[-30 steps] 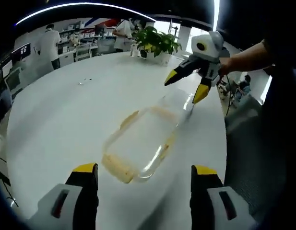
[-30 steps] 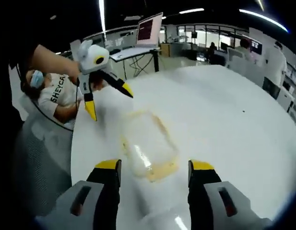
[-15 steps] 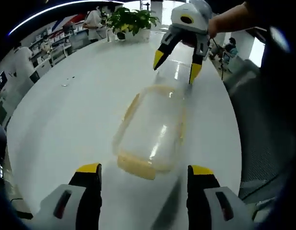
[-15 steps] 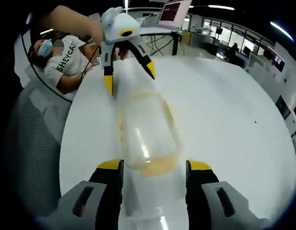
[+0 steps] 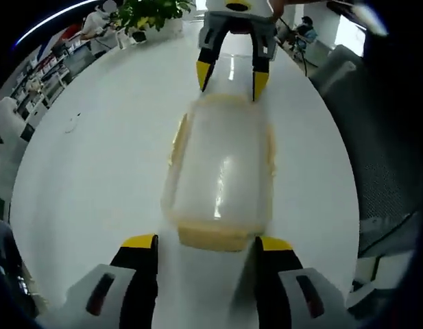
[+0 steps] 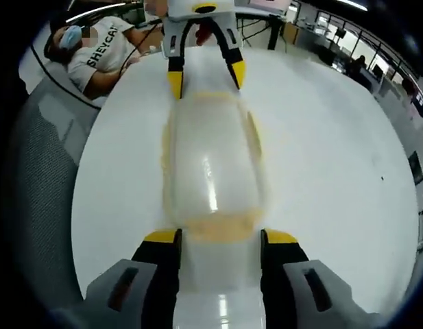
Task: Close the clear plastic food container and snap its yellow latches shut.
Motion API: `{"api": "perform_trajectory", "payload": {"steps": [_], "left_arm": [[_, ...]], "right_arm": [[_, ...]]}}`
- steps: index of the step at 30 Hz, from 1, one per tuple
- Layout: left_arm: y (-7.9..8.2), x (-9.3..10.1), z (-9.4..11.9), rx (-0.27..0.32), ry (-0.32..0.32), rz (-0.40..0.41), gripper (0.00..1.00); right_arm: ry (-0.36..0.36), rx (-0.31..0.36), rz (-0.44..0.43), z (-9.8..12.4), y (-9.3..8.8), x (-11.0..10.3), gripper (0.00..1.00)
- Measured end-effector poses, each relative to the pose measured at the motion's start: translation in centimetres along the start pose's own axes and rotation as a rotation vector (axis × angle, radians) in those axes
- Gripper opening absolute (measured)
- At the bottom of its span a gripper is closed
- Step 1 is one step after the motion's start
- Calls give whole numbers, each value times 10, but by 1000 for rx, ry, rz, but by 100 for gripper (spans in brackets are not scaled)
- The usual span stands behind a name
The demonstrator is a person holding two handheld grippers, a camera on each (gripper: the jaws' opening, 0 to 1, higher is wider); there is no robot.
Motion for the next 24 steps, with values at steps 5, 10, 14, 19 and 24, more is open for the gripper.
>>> {"api": "perform_trajectory", "payload": {"steps": [5,10,14,19,24], "left_arm": [[2,1,-3,5,-48,-45,40],[-1,2,-4,-3,-69,-67,34],[3,5,-5,-4,-70,-109,34],[5,5,-6,-19,-70,-132,33],[6,3,-7,-18,-95,-59,34]], "right_arm": [[25,-36,17,-7,3,-4,38],[22,-62,43,-8,2,-4,38],[20,-71,48,-8,3,-4,38],[23,-100,78,-9,5,-4,38],[17,-130,76,-11,7,-5,39]]}}
Point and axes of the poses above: the point that each gripper's makers call its tool centre point, and the gripper's own axes: z roughly backward along the fingers, x roughly to its right, y roughly out of its top, the point moved 6 cm from there along z, roughly backward along the fingers, and after that the axes turned 14 degrees about -z, right-handed, at the moved point
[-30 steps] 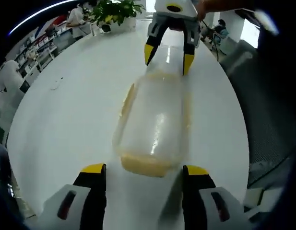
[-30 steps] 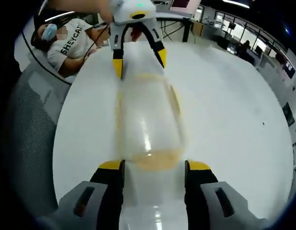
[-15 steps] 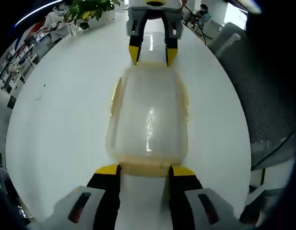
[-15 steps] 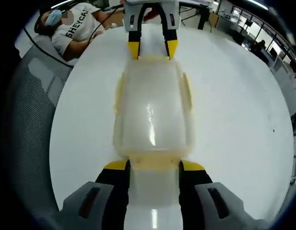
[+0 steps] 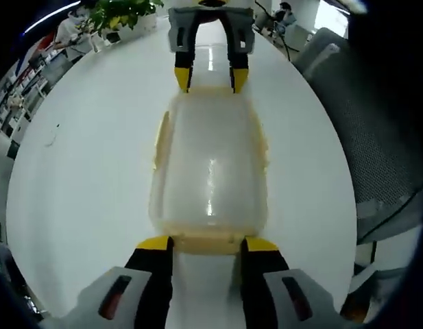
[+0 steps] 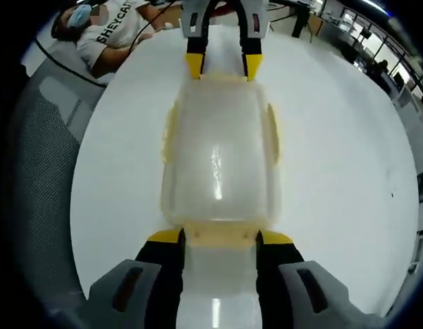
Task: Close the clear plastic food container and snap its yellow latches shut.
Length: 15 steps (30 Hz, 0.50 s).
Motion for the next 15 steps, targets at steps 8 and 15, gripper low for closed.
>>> {"api": "perform_trajectory", "payload": {"steps": [8,15], "left_arm": [[0,-2,-4,21,-30,-53,35],[6,-2,-4,-61,-41,-64,34]], "right_arm": [[-13,4,-15,2,-1,-2,38],[0,39,-44,3,-6,-3,37]]}}
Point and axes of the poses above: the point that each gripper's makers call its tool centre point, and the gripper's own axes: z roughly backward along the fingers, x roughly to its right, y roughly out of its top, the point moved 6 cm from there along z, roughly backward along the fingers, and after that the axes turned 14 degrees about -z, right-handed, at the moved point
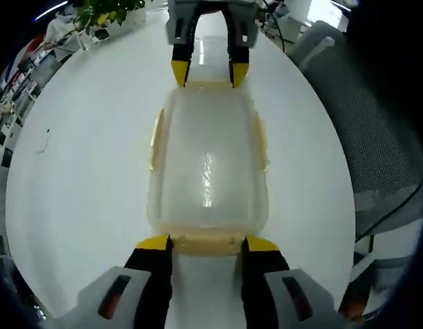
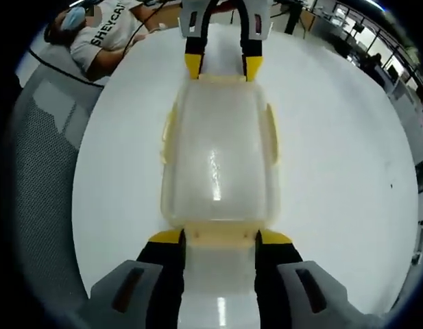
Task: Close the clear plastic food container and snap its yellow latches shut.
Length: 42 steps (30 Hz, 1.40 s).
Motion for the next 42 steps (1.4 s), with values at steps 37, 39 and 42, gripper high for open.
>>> {"api": "perform_trajectory", "payload": {"steps": [37,39,42], "left_arm": [[45,-3,72,52,66,48,34],[50,-6,75,57,71,51,34],[55,-8,74,57,75,51,34]], "right_arm": [[1,31,66,86,4,0,37],[-7,18,74,90,3,1,37],[-25,0,87,94,0,5,37]]}}
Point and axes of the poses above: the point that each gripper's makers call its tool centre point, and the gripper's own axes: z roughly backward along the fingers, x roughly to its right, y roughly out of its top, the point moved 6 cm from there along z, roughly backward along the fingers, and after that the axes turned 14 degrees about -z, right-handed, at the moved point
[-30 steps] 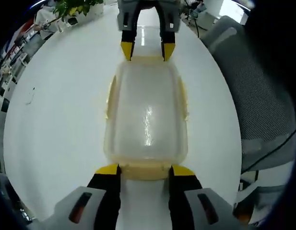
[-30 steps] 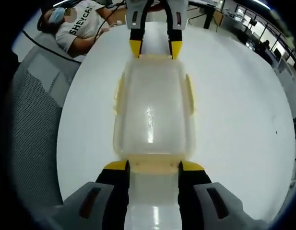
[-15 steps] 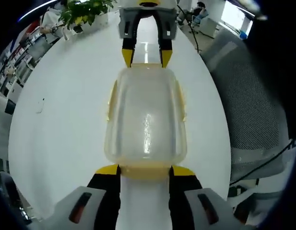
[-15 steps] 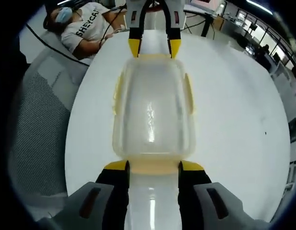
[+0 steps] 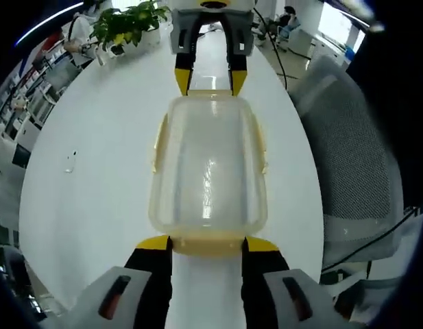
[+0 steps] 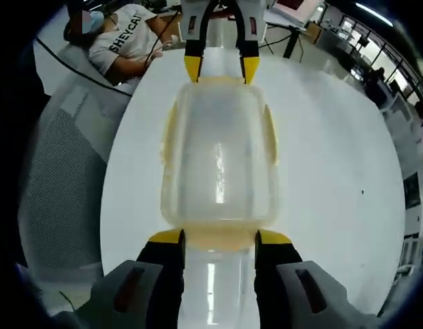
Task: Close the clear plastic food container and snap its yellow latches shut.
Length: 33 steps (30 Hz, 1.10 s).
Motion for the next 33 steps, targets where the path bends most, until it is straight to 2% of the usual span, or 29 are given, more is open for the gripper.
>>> {"api": "perform_trajectory", "payload": {"steps": [7,16,20,33], "left_arm": [[6,-2,-5,-9,-2,0,34],[16,-1,-10,-32,-6,31,34],[25,3,-18,-49,-20,41,34],[59,-2,-39,-54,-7,80,34]], "right_arm": [[-2,0,1,0,-8,1,37],[38,28,6,1,-19,6,36],[44,21,23,1,-29,3,37],[50,30,43,11,-67,16,36]]}}
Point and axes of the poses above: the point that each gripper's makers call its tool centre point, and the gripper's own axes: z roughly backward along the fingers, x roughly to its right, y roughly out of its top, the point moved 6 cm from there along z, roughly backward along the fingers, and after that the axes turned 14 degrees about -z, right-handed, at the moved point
